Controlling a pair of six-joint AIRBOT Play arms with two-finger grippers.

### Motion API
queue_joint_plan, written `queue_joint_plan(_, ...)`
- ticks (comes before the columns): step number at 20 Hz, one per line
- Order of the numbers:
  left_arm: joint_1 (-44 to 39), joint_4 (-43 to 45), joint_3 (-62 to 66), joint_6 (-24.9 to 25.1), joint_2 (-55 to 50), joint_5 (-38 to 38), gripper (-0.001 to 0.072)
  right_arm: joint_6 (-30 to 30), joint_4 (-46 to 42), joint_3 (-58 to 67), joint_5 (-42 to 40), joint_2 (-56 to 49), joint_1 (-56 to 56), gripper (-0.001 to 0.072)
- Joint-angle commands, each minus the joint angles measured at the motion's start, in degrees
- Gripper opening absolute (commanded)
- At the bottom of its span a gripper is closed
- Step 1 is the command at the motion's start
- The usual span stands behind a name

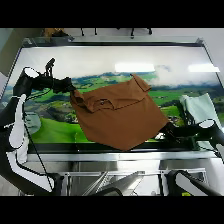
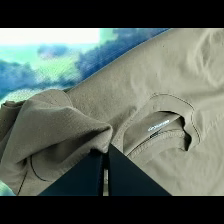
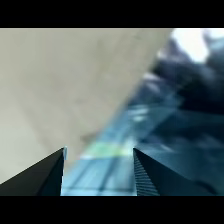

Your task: Fold the shirts.

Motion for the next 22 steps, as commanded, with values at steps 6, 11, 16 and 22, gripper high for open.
queue_joint_plan(6,0.5,0.02,0.07,0.0,0.02,-1.64,0.0014,-23.08,21.99,7.08,-11.39,-16.33,0.0,0.0025)
queue_joint_plan(11,4.42,0.11,-3.39,-1.27,2.51,-7.98,0.0013,-22.05,21.9,35.28,-10.1,-32.3,2.05,0.0024)
queue_joint_plan(16,7.67,3.04,-22.88,-1.6,14.71,-5.73,0.0014,-15.63,21.2,68.39,-1.9,-52.87,10.25,0.0024)
queue_joint_plan(22,7.37,2.89,-36.61,-1.42,22.23,1.27,0.0015,-14.08,21.24,76.83,1.27,-58.07,16.02,0.0088)
